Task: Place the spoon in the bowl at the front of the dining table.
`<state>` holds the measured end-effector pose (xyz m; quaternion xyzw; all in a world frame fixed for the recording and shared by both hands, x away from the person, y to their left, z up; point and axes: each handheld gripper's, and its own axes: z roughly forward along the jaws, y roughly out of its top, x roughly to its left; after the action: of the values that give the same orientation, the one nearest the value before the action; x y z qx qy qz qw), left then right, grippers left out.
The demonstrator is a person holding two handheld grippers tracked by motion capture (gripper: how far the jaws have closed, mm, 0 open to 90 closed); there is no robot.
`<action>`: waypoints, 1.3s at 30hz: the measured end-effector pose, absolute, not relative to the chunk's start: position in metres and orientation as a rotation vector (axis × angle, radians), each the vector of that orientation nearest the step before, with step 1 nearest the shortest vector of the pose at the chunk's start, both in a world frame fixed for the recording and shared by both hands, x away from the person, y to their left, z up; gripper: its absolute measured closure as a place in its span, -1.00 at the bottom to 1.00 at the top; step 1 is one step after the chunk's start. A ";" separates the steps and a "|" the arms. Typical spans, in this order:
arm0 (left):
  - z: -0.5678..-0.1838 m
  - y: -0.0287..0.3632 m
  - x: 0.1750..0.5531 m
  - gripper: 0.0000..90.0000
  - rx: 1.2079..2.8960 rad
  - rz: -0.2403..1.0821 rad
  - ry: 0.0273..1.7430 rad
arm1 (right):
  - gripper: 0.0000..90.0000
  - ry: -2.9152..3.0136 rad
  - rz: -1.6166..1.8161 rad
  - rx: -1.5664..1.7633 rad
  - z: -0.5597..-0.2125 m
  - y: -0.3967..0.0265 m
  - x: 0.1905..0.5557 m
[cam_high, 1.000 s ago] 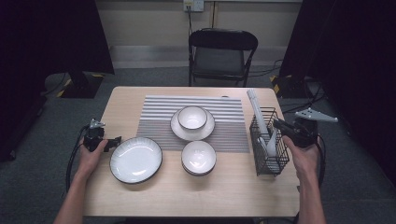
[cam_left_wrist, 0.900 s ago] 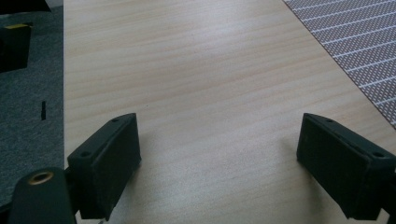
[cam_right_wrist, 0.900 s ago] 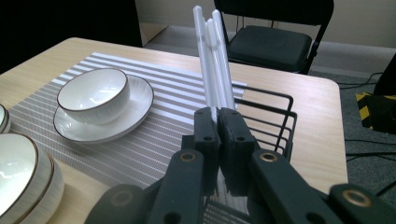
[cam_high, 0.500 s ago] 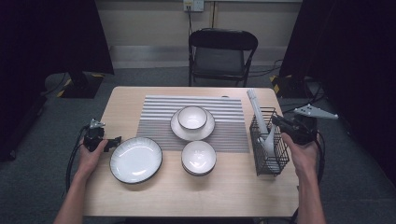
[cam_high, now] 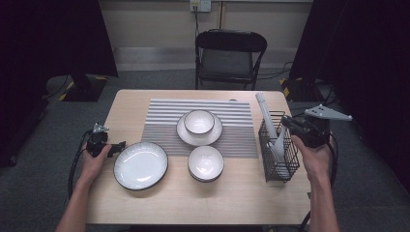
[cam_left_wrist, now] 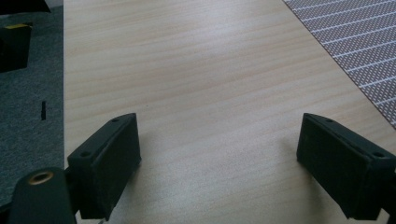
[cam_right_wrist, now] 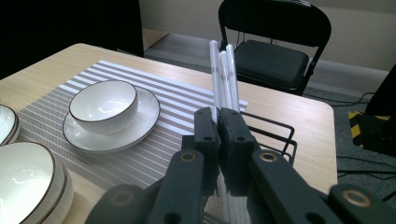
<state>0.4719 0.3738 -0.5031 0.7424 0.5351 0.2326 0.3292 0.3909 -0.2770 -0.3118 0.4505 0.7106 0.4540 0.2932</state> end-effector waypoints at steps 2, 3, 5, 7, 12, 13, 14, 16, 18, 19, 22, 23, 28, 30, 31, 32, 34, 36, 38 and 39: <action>-0.503 0.374 0.472 -0.71 1.944 0.611 1.400 | 0.92 1.896 1.204 1.192 -0.309 -0.276 0.390; -0.503 0.374 0.472 -0.71 1.942 0.609 1.401 | 0.92 1.897 1.211 1.184 -0.307 -0.275 0.390; -0.503 0.374 0.472 -0.71 1.943 0.610 1.401 | 0.92 1.894 1.217 1.183 -0.304 -0.274 0.390; -0.503 0.374 0.472 -0.71 1.943 0.609 1.401 | 0.92 1.896 1.219 1.178 -0.302 -0.272 0.390; -0.503 0.374 0.472 -0.71 1.943 0.610 1.401 | 0.92 1.895 1.230 1.151 -0.295 -0.269 0.389; -0.503 0.374 0.472 -0.71 1.943 0.609 1.400 | 0.92 1.892 1.225 1.145 -0.294 -0.268 0.389; -0.503 0.374 0.472 -0.71 1.943 0.610 1.400 | 0.92 1.885 1.233 1.150 -0.292 -0.268 0.388; -0.503 0.374 0.472 -0.71 1.943 0.609 1.400 | 0.92 1.879 1.252 1.147 -0.291 -0.268 0.388; -0.503 0.374 0.472 -0.71 1.943 0.609 1.400 | 0.92 1.879 1.251 1.142 -0.290 -0.267 0.387; -0.503 0.374 0.472 -0.71 1.942 0.609 1.401 | 0.92 1.880 1.254 1.143 -0.290 -0.266 0.387; -0.503 0.374 0.472 -0.71 1.943 0.610 1.400 | 0.92 1.873 1.274 1.148 -0.289 -0.265 0.388; -0.503 0.374 0.472 -0.71 1.943 0.609 1.400 | 0.92 1.870 1.277 1.150 -0.289 -0.264 0.388; -0.503 0.374 0.472 -0.71 1.942 0.609 1.401 | 0.92 1.867 1.289 1.149 -0.286 -0.260 0.390; -0.503 0.374 0.472 -0.71 1.943 0.610 1.401 | 0.92 1.870 1.307 1.143 -0.285 -0.257 0.391; -0.503 0.374 0.472 -0.71 1.942 0.609 1.400 | 0.92 1.872 1.303 1.140 -0.284 -0.255 0.392; -0.503 0.374 0.472 -0.71 1.942 0.609 1.400 | 0.92 1.876 1.310 1.137 -0.284 -0.253 0.392; -0.503 0.374 0.472 -0.71 1.943 0.610 1.401 | 0.92 1.876 1.313 1.129 -0.283 -0.250 0.393; -0.503 0.374 0.472 -0.71 1.943 0.610 1.401 | 0.92 1.882 1.324 1.120 -0.283 -0.247 0.395; -0.503 0.374 0.472 -0.71 1.943 0.610 1.401 | 0.92 1.887 1.329 1.106 -0.282 -0.245 0.395; -0.503 0.374 0.472 -0.71 1.943 0.609 1.400 | 0.92 1.888 1.333 1.104 -0.282 -0.244 0.396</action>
<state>0.4719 0.3739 -0.5031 0.7424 0.5352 0.2326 0.3291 0.3957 -0.2437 -0.2819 0.4130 0.7064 0.4987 0.2859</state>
